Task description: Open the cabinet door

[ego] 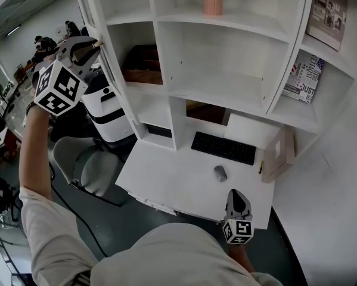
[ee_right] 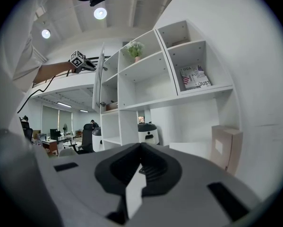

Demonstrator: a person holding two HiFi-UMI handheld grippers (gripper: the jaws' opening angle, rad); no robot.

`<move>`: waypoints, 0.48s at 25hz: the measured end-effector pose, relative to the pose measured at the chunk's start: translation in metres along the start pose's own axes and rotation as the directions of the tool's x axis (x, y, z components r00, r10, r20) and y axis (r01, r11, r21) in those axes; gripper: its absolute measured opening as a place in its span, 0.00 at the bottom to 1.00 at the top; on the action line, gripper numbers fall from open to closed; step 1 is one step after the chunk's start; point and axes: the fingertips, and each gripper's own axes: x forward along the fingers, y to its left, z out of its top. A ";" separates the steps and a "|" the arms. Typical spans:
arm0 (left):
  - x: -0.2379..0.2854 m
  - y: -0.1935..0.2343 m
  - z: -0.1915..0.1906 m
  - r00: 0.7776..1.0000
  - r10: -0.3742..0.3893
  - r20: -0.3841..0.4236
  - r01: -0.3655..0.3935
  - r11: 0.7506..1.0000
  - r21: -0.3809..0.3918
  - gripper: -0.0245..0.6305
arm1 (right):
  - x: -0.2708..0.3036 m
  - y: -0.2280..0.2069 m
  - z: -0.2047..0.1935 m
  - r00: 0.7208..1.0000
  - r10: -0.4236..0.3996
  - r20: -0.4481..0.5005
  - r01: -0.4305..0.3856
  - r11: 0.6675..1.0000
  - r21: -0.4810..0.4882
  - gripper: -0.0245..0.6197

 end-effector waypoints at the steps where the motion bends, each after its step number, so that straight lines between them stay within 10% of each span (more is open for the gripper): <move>1: -0.003 0.000 -0.002 1.000 -0.002 -0.004 0.002 1.000 0.004 0.14 | 0.001 0.001 0.000 1.000 0.001 0.000 -0.001 1.000 -0.001 0.04; 12: -0.033 0.001 -0.036 0.997 -0.005 -0.078 0.011 0.998 0.069 0.14 | 0.011 0.017 -0.001 0.999 0.034 -0.017 -0.034 0.999 -0.010 0.04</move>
